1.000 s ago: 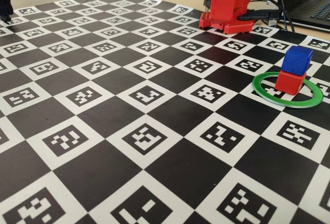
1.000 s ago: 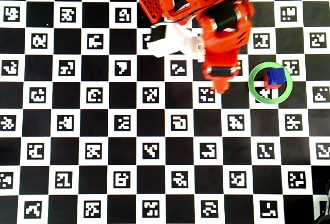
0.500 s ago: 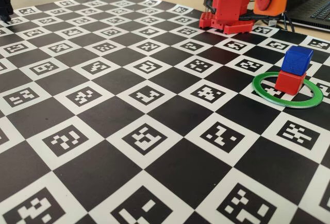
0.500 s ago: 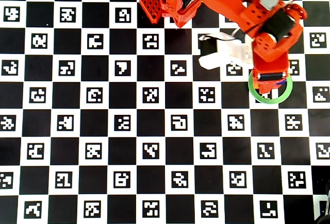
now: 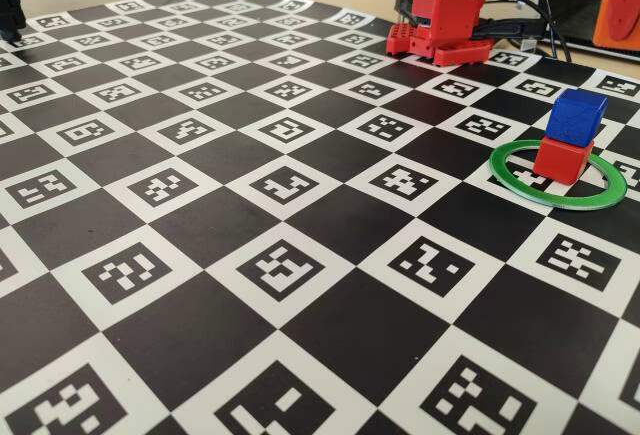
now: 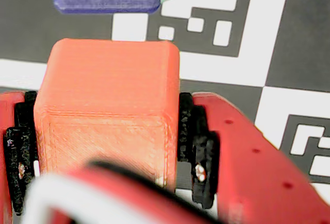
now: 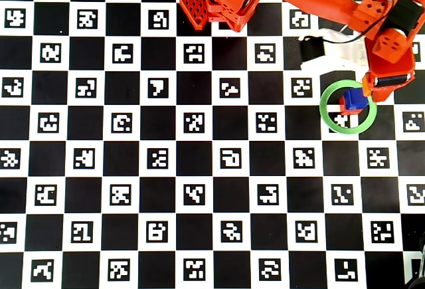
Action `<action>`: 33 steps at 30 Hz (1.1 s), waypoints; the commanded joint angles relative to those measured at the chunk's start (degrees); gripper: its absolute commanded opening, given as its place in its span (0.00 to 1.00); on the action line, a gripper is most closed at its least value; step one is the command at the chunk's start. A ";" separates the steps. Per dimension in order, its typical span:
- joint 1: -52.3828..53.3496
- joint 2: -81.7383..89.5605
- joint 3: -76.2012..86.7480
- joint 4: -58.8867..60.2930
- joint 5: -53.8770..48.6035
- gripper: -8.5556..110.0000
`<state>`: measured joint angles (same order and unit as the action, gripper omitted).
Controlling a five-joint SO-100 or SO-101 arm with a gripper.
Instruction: Grab the red cube then put it in the green circle then put the blue cube on top and finally the orange cube on top
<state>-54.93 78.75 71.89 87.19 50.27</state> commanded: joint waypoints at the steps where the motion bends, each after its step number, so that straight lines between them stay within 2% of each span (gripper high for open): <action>1: -0.18 1.14 -5.19 0.26 0.62 0.12; 33: 2.81 5.36 7.91 -6.86 -2.02 0.11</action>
<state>-52.82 78.22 80.07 81.04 48.69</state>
